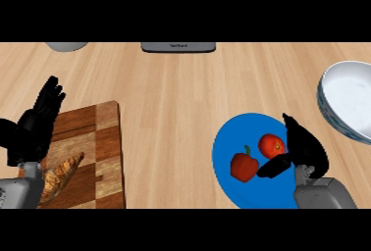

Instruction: Pick the tomato from the plate and place it in the bowl

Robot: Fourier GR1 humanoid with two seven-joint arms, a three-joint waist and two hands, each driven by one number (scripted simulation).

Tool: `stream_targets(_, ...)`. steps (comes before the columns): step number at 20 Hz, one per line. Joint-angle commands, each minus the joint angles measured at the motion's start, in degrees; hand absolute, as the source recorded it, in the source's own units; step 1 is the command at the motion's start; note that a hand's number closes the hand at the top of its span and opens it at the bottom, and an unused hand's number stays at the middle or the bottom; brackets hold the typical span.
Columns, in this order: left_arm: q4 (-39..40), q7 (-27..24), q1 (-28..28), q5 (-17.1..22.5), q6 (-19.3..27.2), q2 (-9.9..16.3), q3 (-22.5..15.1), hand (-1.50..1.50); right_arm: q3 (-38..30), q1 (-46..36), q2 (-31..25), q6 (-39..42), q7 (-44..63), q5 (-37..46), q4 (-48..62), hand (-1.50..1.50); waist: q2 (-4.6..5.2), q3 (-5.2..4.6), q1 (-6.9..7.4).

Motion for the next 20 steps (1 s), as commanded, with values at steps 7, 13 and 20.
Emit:
stream_targets(7,-2.4,2.0,0.3,-2.3,-2.5,-1.6,3.3,0.0,-5.1,0.1,0.6,-1.0,-5.8,2.7,7.2,-1.5,-0.01,0.01,0.0)
stream_targets(13,-1.3,-1.7,2.7,-3.6,-3.3,-3.9,3.3,0.0,-6.2,-6.8,5.8,-3.0,-7.8,1.9,15.4,1.5,0.05,0.0,0.24)
stream_targets(20,-0.4,1.3,-1.6,-5.0,-4.0,-3.7,5.3,0.0,-7.7,-7.9,3.8,-3.4,-14.5,3.1,18.3,1.5,0.02,0.0,-0.03)
